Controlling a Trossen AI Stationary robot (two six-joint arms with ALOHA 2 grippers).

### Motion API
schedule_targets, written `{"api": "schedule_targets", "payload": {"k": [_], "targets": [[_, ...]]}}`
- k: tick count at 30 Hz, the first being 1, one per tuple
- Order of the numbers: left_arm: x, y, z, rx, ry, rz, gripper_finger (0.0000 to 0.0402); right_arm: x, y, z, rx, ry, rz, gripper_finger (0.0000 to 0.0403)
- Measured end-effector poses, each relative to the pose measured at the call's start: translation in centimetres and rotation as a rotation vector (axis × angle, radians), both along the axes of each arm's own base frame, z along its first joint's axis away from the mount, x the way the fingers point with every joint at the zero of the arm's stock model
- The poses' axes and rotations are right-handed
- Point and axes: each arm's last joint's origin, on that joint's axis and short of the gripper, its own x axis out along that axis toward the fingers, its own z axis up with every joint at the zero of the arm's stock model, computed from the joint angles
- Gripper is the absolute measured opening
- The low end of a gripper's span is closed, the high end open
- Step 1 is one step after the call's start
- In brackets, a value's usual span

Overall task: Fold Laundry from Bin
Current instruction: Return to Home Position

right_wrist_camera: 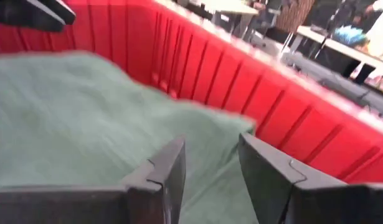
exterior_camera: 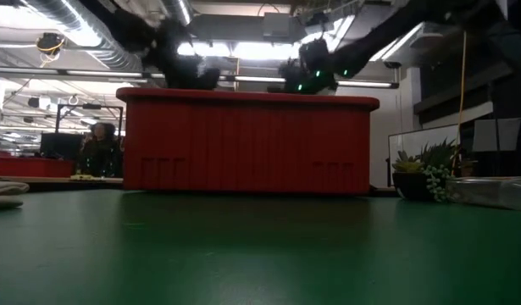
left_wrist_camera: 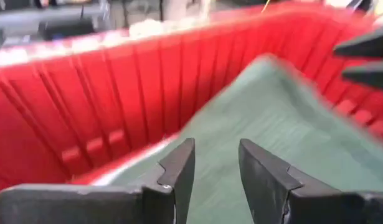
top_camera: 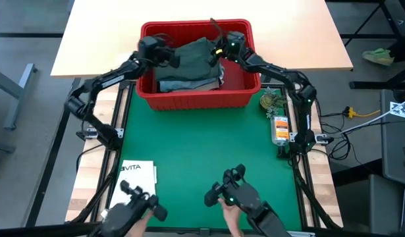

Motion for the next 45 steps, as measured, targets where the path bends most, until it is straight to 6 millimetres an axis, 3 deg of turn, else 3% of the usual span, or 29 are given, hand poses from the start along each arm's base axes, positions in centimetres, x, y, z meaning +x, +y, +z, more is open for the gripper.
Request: {"api": "schedule_targets", "payload": {"k": [5, 9, 13, 18, 23, 28, 31, 34, 37, 41, 45], "targets": [[-1.6, -4.0, 5.7, 0.118, -0.064, -0.048, 0.0118, -1.8, 2.0, 5.2, -0.042, -0.046, 0.029, 0.0147], [-3.3, -8.8, 9.6, 0.184, -0.085, -0.115, 0.0108, -3.9, 4.8, 9.7, -0.035, -0.080, 0.180, 0.0147], [-4.9, -14.3, 11.9, 0.186, -0.098, -0.218, 0.0088, -5.5, 8.8, 12.8, 0.034, -0.070, 0.367, 0.0147], [-6.1, -19.4, 12.7, 0.128, -0.143, -0.355, 0.0051, -6.8, 15.2, 16.3, -0.010, -0.011, 0.408, 0.0137], [-6.8, -22.9, 12.9, 0.082, -0.225, -0.490, 0.0006, -8.4, 21.1, 18.7, -0.058, 0.025, 0.468, 0.0082], [-7.9, -25.5, 12.8, 0.077, -0.194, -0.521, 0.0001, -12.3, 26.1, 20.9, -0.099, 0.044, 0.546, 0.0009], [-8.5, -26.6, 12.5, 0.049, -0.175, -0.548, 0.0001, -15.0, 28.6, 21.8, -0.134, 0.053, 0.547, 0.0017], [-8.7, -27.5, 12.5, 0.051, -0.163, -0.606, 0.0001, -17.4, 30.8, 21.4, -0.168, 0.050, 0.524, 0.0028], [-8.6, -28.4, 12.5, 0.063, -0.155, -0.680, 0.0001, -19.2, 32.4, 19.4, -0.194, 0.043, 0.517, 0.0026], [-7.9, -29.4, 11.9, 0.109, -0.156, -0.766, 0.0001, -19.9, 33.8, 14.6, -0.220, -0.015, 0.579, 0.0012], [-6.9, -30.0, 9.4, 0.172, -0.194, -0.798, 0.0001, -20.0, 34.5, 8.6, -0.217, -0.116, 0.619, 0.0003]]}}
